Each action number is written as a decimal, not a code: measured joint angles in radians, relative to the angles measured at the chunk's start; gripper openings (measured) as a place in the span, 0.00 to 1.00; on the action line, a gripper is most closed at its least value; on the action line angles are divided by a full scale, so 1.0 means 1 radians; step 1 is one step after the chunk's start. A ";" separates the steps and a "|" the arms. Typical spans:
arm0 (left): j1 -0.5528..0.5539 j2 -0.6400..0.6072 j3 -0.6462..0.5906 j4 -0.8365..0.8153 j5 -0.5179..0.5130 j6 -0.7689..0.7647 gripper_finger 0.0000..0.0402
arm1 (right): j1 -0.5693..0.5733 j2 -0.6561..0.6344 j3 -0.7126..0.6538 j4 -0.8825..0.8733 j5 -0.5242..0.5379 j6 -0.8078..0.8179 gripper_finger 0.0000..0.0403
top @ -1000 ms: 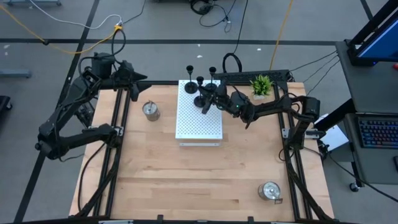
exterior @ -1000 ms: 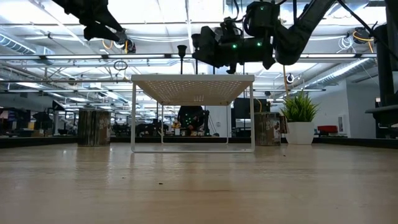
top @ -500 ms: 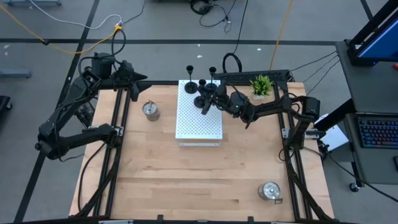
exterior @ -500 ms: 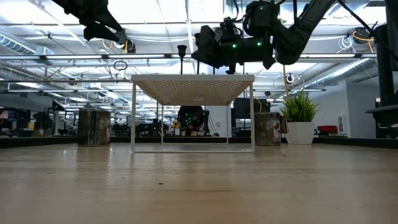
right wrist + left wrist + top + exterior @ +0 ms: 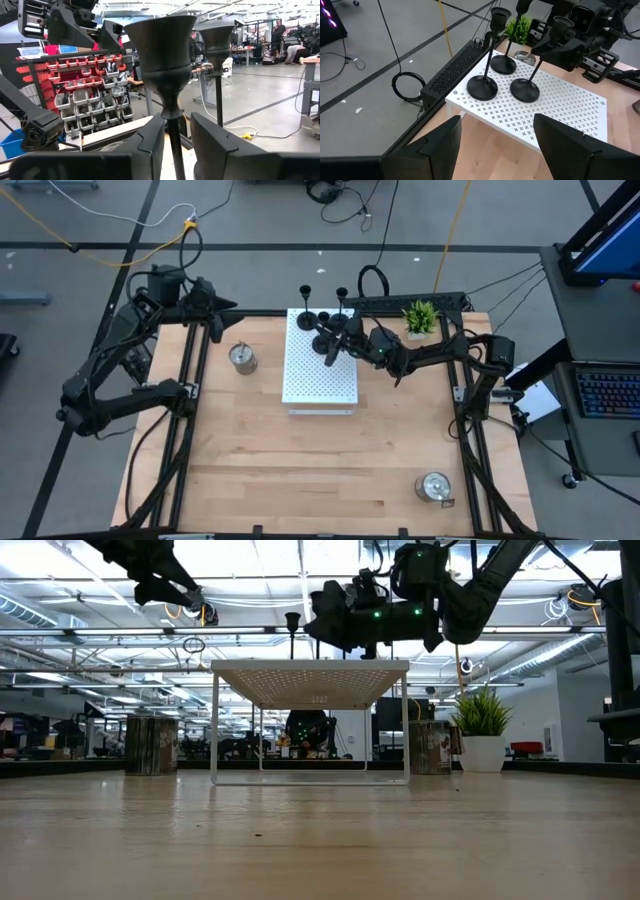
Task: Pick & Place candle stick holders
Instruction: Put the black candle holder on the shelf, then put the top left brown scented candle on the shelf
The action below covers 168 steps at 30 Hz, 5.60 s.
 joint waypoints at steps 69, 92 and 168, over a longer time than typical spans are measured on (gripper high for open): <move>-0.025 0.000 0.000 -0.001 -0.001 0.034 0.64 | 0.020 -0.228 -0.001 -0.467 0.046 -0.076 0.66; -0.025 0.000 0.000 0.001 -0.012 -0.111 0.64 | 0.026 -0.590 -0.001 -1.144 0.058 0.086 0.60; -0.248 0.346 0.000 -0.211 -0.374 -0.389 0.99 | 0.026 -1.345 -0.832 -0.681 0.102 0.135 0.38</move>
